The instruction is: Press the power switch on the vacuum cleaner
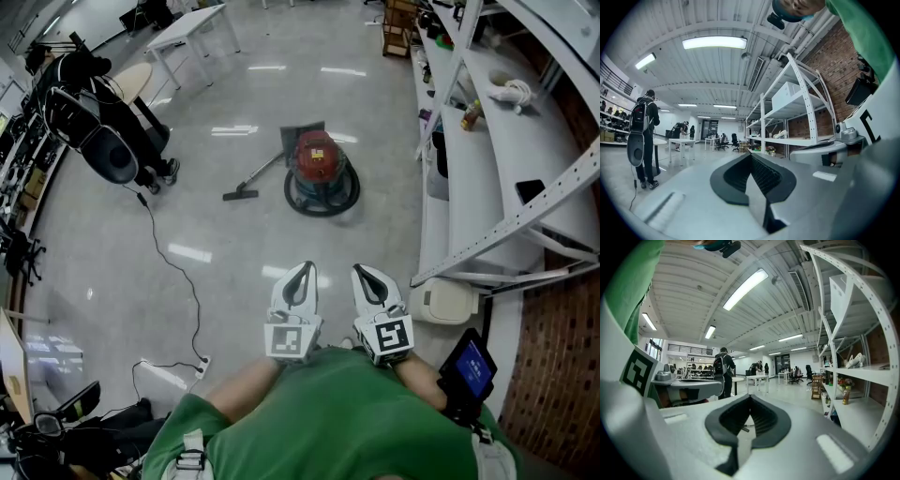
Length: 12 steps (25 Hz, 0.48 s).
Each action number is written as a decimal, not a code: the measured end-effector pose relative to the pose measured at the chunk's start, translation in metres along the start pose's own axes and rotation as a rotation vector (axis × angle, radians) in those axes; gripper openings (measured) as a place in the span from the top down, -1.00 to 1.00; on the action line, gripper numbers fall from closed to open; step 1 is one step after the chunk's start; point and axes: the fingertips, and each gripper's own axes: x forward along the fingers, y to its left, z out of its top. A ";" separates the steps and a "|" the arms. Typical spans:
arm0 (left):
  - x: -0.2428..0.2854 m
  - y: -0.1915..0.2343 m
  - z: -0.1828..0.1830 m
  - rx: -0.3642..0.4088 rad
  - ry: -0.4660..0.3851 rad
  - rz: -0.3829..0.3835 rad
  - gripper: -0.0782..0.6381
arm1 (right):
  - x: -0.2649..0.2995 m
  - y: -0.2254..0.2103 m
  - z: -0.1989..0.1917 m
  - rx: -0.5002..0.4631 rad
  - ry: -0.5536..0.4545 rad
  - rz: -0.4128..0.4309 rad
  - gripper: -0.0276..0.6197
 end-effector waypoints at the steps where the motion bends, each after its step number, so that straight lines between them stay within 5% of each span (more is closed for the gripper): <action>1: 0.002 -0.003 -0.001 0.003 -0.001 0.005 0.76 | -0.001 -0.003 -0.002 0.002 -0.001 0.005 0.91; 12: 0.030 -0.007 -0.004 0.005 0.014 0.026 0.76 | 0.012 -0.030 -0.008 0.020 0.005 0.022 0.91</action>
